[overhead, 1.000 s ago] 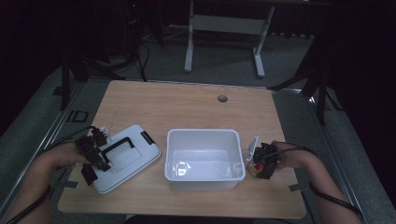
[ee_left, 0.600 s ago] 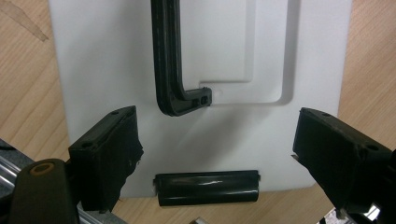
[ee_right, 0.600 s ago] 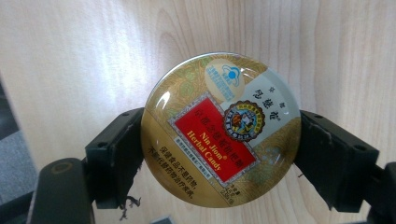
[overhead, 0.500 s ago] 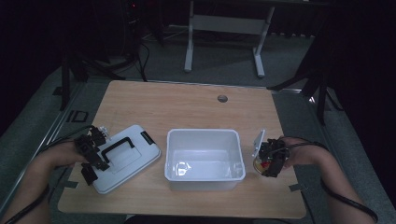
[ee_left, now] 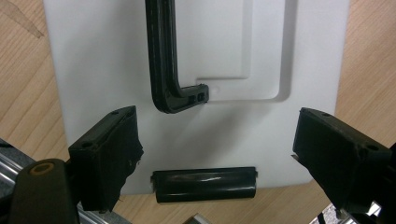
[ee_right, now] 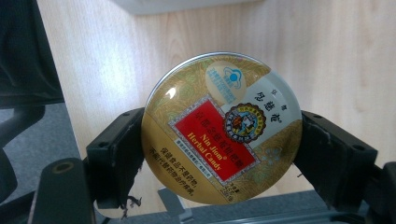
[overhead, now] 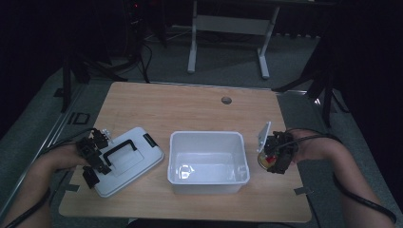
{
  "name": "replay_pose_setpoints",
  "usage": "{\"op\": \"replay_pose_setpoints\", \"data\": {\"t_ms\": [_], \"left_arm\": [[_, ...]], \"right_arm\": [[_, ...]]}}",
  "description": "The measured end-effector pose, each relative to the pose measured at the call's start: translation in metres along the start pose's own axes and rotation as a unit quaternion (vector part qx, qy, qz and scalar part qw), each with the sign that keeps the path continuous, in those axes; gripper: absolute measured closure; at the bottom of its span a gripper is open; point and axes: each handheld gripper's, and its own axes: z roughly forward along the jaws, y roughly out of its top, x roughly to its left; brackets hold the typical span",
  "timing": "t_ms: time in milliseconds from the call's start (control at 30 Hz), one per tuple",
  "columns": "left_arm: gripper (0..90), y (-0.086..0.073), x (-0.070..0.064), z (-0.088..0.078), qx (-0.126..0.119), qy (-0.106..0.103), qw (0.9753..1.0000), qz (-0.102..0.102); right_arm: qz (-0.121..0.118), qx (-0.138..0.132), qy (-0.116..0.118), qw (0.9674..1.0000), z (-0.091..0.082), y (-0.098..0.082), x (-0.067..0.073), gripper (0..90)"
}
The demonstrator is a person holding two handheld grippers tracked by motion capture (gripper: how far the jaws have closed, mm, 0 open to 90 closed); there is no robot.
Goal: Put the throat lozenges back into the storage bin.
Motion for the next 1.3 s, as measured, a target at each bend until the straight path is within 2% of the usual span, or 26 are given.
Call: {"op": "replay_pose_setpoints", "data": {"t_ms": [233,433,700,867,933,1033,1200,1300], "left_arm": [[14.1,0.000,-0.001,-0.001,-0.001,0.002,1.0000,0.003],[14.1,0.001,-0.002,-0.002,-0.001,0.003,1.0000,0.005],[14.1,0.003,-0.002,-0.004,0.001,0.003,1.0000,0.005],[14.1,0.006,-0.004,-0.002,0.005,0.002,0.9999,0.008],[14.1,0.007,-0.005,-0.002,0.004,0.002,1.0000,0.008],[14.1,0.008,-0.005,-0.001,0.003,0.000,1.0000,0.006],[14.1,0.007,-0.004,0.001,0.009,0.000,1.0000,0.005],[14.1,0.005,-0.003,0.001,0.006,-0.001,1.0000,0.001]], "right_arm": [[-0.007,-0.007,-0.013,0.9999,-0.021,0.020,-0.001,20.4],[-0.020,-0.001,-0.024,0.9995,-0.023,0.039,0.001,20.4],[-0.038,-0.016,-0.015,0.9990,-0.024,0.065,0.007,20.4],[-0.055,-0.019,-0.007,0.9983,-0.019,0.085,0.011,20.4],[-0.054,-0.024,0.005,0.9983,-0.016,0.091,0.011,20.4],[-0.055,-0.026,0.010,0.9981,-0.007,0.099,0.011,20.4],[-0.062,-0.009,0.010,0.9980,0.011,0.108,0.011,20.4],[-0.052,-0.003,0.015,0.9985,0.021,0.110,0.009,20.4]]}}
